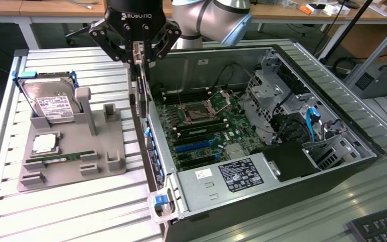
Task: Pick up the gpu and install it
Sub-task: 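Pick up the gpu and move the gpu toward the slot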
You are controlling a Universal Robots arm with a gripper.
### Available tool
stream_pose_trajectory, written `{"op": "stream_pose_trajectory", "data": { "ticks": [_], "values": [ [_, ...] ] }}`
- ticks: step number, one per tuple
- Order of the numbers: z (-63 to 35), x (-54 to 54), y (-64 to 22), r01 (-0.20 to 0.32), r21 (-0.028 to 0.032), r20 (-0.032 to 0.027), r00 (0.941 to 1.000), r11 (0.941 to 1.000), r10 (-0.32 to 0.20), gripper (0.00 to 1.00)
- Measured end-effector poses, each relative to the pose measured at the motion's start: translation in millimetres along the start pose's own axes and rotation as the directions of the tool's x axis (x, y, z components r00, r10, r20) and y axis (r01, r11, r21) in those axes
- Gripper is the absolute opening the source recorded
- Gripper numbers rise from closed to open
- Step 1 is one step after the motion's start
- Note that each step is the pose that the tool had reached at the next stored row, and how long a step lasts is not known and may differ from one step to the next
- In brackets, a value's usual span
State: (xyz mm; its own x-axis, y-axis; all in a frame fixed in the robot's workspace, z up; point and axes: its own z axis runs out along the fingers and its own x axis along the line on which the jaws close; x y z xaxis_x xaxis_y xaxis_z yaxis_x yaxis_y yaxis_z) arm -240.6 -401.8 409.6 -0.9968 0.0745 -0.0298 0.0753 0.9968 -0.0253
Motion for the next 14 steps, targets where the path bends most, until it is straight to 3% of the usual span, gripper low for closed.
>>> {"op": "stream_pose_trajectory", "data": {
  "ticks": [14],
  "values": [
    [0.3,-9.0,0.7,0.000,0.0000,0.0000,1.0000,1.0000,0.000,0.27]
  ]
}}
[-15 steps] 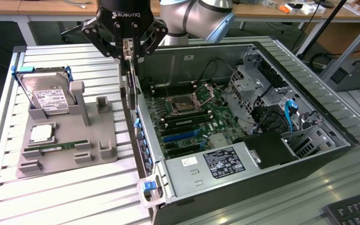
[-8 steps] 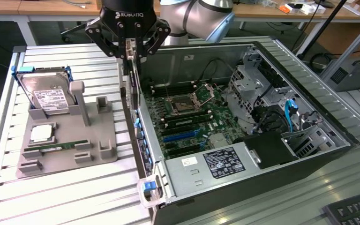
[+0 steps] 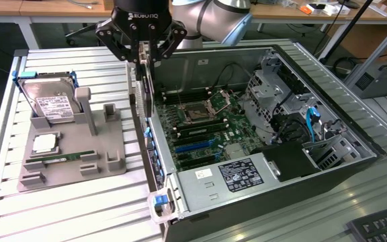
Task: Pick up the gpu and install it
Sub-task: 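Pick up the gpu and move the gpu toward the slot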
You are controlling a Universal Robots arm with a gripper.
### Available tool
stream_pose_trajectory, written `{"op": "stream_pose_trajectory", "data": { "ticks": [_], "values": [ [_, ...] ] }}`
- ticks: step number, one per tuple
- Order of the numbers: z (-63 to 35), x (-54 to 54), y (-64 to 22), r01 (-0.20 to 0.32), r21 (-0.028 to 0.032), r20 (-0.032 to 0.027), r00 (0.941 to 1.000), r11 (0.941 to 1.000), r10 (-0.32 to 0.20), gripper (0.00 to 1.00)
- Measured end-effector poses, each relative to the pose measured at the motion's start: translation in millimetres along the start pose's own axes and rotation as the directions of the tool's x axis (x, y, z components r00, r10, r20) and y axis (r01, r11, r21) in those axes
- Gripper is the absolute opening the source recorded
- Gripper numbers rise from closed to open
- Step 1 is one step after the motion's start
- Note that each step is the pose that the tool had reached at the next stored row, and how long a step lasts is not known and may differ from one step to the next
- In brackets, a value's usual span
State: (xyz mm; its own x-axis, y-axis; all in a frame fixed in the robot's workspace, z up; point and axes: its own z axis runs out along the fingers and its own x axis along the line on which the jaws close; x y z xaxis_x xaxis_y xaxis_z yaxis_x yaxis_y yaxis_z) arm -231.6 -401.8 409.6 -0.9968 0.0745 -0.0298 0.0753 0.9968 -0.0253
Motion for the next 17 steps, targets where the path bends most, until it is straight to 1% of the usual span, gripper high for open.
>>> {"op": "stream_pose_trajectory", "data": {
  "ticks": [17],
  "values": [
    [0.3,-12.6,1.0,0.000,0.0004,0.0000,1.0000,1.0000,0.000,0.27]
  ]
}}
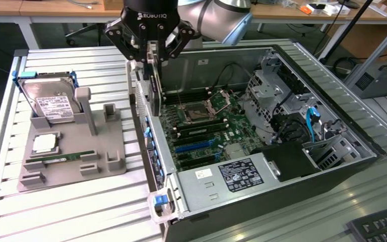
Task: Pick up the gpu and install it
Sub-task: 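Pick up the gpu and move the gpu toward the slot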
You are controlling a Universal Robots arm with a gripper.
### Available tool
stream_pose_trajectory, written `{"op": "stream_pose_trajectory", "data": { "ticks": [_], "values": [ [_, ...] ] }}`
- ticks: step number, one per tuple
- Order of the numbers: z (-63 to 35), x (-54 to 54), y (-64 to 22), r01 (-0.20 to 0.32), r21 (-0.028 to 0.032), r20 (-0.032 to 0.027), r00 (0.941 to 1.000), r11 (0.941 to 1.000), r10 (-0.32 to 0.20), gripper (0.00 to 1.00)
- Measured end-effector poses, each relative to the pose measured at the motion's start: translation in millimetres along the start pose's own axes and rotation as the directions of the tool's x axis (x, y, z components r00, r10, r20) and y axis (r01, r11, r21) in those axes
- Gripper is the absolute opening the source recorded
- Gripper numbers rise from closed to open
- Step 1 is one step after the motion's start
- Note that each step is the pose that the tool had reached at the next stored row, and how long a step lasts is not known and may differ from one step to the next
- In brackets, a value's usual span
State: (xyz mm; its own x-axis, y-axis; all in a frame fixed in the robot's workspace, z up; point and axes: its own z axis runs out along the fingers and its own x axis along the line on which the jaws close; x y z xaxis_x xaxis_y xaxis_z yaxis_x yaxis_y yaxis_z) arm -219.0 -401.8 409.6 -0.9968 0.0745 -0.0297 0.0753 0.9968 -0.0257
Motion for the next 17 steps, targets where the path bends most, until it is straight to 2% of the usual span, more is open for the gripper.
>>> {"op": "stream_pose_trajectory", "data": {
  "ticks": [17],
  "values": [
    [0.4,-12.4,0.9,0.000,0.0005,0.0001,1.0000,1.0000,0.000,0.27]
  ]
}}
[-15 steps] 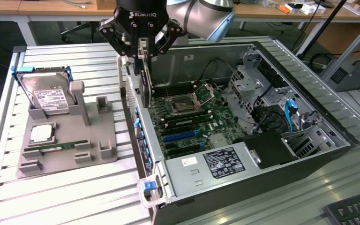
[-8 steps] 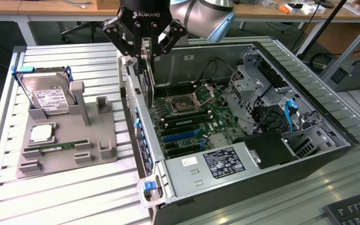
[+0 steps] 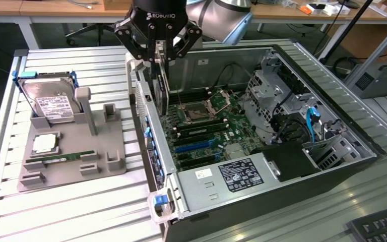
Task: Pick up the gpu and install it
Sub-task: 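Pick up the gpu and move the gpu toward the slot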
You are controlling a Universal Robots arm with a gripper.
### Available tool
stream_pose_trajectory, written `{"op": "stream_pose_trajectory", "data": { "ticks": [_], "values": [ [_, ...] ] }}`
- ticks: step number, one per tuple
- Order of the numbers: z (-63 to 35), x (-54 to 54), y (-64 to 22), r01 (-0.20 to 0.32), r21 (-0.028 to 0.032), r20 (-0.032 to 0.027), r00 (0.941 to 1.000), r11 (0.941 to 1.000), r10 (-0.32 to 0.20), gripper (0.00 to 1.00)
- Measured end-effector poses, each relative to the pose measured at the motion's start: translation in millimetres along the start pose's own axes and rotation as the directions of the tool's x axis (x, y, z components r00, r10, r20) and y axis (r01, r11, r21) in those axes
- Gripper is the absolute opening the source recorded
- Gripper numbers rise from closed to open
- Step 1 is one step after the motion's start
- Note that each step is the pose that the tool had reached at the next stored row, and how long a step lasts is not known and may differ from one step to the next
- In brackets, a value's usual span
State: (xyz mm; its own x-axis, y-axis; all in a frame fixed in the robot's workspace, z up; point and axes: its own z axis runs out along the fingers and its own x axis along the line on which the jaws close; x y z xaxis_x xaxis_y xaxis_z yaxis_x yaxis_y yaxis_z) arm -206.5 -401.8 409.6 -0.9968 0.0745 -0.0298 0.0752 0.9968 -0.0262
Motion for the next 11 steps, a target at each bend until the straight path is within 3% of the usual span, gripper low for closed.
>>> {"op": "stream_pose_trajectory", "data": {
  "ticks": [5,8,11],
  "values": [
    [0.1,-3.5,0.3,0.000,0.0001,0.0000,1.0000,1.0000,0.000,0.27],
    [0.5,-17.6,1.3,0.000,0.0006,0.0000,1.0000,1.0000,0.000,0.27],
    [0.7,-23.7,1.8,0.000,0.0008,0.0001,1.0000,1.0000,0.000,0.27]
  ]
}}
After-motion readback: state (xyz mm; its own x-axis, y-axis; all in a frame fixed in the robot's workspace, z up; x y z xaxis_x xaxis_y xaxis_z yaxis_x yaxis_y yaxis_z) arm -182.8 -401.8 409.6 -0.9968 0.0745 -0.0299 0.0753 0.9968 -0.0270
